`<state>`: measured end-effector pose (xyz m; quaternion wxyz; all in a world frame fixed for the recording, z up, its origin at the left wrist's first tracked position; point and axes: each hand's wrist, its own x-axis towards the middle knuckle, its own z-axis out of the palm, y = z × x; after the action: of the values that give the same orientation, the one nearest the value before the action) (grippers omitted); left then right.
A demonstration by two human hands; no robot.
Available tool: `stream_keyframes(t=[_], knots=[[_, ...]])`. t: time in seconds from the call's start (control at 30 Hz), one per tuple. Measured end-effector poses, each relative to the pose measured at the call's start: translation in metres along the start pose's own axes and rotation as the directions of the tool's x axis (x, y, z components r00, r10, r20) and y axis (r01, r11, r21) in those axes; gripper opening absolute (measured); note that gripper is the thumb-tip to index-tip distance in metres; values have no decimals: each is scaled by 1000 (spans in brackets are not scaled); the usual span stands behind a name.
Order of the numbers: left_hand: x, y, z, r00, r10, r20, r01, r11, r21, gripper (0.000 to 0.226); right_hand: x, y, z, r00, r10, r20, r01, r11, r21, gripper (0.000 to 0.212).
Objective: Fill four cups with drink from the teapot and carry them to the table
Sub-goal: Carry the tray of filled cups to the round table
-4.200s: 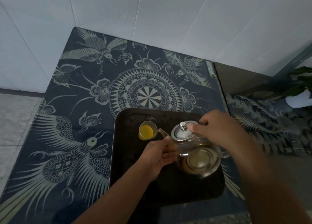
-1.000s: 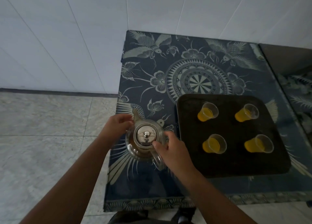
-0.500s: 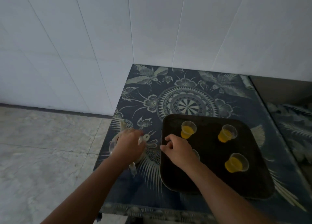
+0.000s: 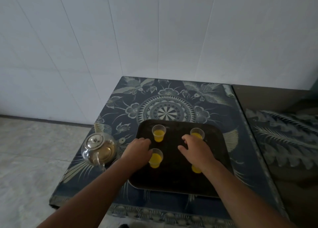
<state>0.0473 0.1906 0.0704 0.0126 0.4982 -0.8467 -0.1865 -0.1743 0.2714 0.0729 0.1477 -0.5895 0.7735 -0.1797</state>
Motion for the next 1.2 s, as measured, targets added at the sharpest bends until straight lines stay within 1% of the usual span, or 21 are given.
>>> stream_keyframes(t=[0.17,0.27,0.33,0.43,0.57,0.73,0.93,1.2], knots=[[11,18,15,997,-72,39,75,994,-85,30,-14,38,-6,999,38,20,-38,999,0,47],[17,23,24,994,-93,52,97,992,-76,32,-19,54,-7,999,28,37,-27,999,-22,49],[24,26,28,995,-75,59,78,995,-58,35,-20,60,-6,999,8,40,-6,999,-54,47],[35,28,32,998,-20,56,23,999,-40,33,-17,62,-1,999,13,46,-9,998,-69,46],[50,17,38,999,27,22,-26,997,-68,29,-11,61,7,996,78,33,-76,996,-41,44],[68,-17,39,1000,18,-14,-19,992,-124,23,0,70,12,987,159,-32,-159,987,3,40],[71,-55,40,995,-87,-49,78,985,-152,15,8,91,10,962,269,-47,-262,957,127,36],[81,-85,55,967,-252,35,254,956,-148,19,24,148,10,929,366,-62,-350,919,180,30]])
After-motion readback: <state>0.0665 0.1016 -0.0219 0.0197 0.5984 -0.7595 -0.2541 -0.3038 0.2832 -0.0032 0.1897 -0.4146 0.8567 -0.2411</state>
